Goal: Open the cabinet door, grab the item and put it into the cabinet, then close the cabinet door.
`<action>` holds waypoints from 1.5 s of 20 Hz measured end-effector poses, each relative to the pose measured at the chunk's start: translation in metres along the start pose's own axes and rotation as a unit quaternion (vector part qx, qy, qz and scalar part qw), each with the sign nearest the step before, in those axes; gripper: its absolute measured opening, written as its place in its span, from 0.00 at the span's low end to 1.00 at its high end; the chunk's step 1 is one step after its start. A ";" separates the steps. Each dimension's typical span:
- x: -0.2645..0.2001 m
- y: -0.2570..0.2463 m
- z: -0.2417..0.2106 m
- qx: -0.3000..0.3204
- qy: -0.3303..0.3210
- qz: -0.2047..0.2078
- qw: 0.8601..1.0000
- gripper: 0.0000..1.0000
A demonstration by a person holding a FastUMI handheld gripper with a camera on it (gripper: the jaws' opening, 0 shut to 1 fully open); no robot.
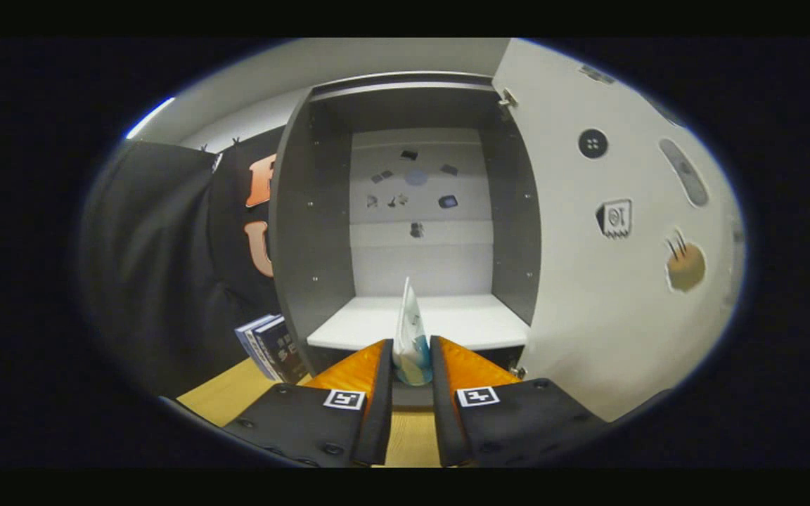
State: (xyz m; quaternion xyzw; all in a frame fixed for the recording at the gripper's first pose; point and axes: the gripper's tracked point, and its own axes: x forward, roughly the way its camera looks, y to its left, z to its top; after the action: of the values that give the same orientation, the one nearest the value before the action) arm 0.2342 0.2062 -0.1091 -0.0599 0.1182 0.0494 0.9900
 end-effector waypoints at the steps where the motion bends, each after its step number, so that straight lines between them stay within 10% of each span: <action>1: 0.015 -0.004 0.010 0.001 0.008 -0.005 1.000 0.34; 11: 0.171 -0.009 -0.002 0.036 0.145 -0.013 0.989 0.34; 30: 0.155 0.015 -0.029 0.003 0.152 0.011 0.988 0.34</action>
State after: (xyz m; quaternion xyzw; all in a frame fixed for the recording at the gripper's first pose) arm 0.3755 0.2306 -0.1757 -0.0625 0.2680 0.0499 0.9601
